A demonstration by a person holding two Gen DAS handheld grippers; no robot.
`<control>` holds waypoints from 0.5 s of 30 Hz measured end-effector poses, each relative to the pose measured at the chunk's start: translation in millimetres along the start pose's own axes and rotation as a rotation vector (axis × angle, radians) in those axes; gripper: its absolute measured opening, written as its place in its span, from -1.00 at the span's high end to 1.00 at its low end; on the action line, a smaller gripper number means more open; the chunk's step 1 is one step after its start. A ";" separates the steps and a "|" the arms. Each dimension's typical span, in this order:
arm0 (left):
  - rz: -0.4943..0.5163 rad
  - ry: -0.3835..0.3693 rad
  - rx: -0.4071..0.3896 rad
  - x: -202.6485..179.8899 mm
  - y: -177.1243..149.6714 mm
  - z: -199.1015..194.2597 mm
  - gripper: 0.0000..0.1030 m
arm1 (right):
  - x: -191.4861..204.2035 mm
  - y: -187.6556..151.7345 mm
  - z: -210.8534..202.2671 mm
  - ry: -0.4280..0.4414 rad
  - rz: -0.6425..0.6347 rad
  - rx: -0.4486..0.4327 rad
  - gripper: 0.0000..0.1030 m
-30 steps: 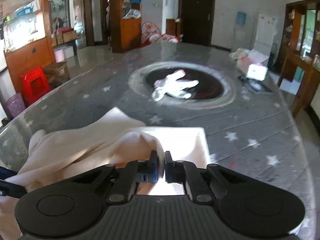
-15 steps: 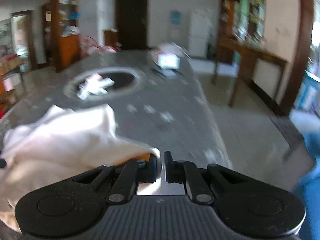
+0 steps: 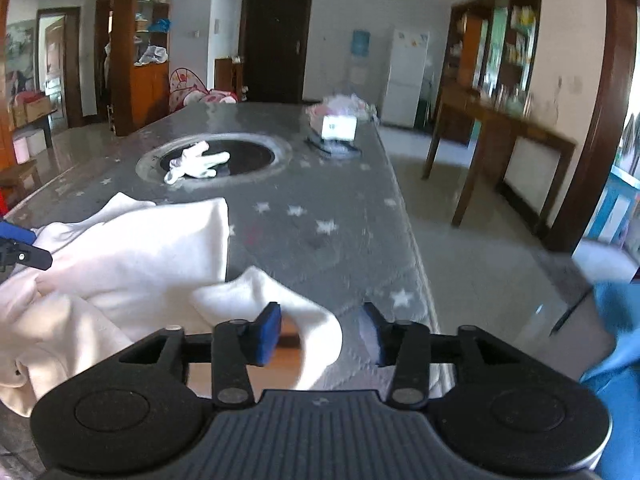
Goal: Fold clothes
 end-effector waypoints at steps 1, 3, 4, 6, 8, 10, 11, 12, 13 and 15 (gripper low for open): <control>-0.001 0.002 -0.002 0.6 0.7 1.2 -0.28 | 0.5 1.4 -1.3 -0.004 -0.002 -0.009 0.06; -0.003 0.006 -0.004 1.4 2.3 4.1 -0.33 | 3.8 2.5 -1.1 0.021 -0.003 -0.011 0.06; -0.003 0.007 -0.003 1.3 3.2 6.4 -0.35 | 5.8 2.9 -0.7 0.035 -0.004 -0.010 0.06; -0.002 0.007 -0.002 0.7 4.9 10.8 -0.37 | 16.4 1.9 4.5 0.084 -0.021 0.008 0.06; 0.006 0.005 0.001 -1.4 5.7 15.3 -0.38 | 27.5 0.5 12.2 0.131 -0.040 0.029 0.06; 0.011 0.014 0.006 -2.2 6.5 18.7 -0.38 | 41.6 -1.5 24.1 0.170 -0.062 0.056 0.06; 0.013 0.014 0.005 -2.5 7.4 19.4 -0.38 | 47.4 -2.2 28.9 0.184 -0.071 0.065 0.06; 0.015 0.014 0.003 -2.9 8.3 20.1 -0.38 | 53.2 -2.9 33.5 0.197 -0.080 0.074 0.07; 0.018 0.013 0.000 -3.5 9.5 20.7 -0.38 | 59.2 -4.0 37.3 0.206 -0.089 0.078 0.09; 0.028 0.009 -0.009 -5.8 12.5 21.3 -0.38 | 69.4 -5.6 45.6 0.220 -0.113 0.086 0.14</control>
Point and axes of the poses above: each gripper's, at about its wrist camera, not at the fingertips, and z roughly the way its jaws point, x to its left, y to its top, the point moved 6 cm from there along z, roughly the way its jaws point, and after that the axes turned 6 degrees about -y, right-handed, at the moved point
